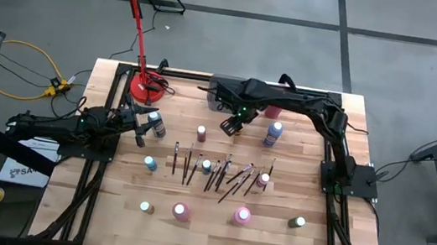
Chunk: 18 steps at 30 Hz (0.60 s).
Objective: Pick & Place Paint Supplies
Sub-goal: Put the small yellow paint bottle into the black bin
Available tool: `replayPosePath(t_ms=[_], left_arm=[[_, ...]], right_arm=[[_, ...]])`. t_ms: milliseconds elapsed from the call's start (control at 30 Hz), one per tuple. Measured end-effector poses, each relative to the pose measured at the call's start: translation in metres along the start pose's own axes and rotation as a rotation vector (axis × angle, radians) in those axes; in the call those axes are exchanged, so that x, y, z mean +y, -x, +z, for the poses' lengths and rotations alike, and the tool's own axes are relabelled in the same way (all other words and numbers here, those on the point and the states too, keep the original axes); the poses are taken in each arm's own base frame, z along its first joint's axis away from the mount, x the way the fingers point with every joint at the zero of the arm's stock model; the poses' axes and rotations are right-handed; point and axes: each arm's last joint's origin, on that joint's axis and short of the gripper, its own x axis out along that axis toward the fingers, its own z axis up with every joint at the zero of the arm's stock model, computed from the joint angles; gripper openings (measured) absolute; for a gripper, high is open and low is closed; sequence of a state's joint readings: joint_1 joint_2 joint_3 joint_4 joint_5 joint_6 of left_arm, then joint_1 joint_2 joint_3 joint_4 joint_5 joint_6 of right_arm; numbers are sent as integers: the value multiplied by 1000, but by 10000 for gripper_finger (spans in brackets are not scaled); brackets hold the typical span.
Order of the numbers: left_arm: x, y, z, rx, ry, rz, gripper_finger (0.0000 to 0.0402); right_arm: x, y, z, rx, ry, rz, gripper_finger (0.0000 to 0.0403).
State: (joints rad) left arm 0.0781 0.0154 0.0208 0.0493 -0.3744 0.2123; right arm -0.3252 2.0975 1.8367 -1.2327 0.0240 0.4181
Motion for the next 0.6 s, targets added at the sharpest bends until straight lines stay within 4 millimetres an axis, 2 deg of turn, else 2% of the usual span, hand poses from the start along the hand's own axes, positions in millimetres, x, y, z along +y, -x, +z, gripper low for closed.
replayPosePath(t_ms=[400,500,600], left_arm=[[0,0,0,0,0,0,171],[0,0,0,0,0,0,171],[0,0,0,0,0,0,171]], right_arm=[[0,-1,1,-8,21,5,116],[0,-1,-1,8,30,-1,114],[-3,10,-5,0,29,7,116]])
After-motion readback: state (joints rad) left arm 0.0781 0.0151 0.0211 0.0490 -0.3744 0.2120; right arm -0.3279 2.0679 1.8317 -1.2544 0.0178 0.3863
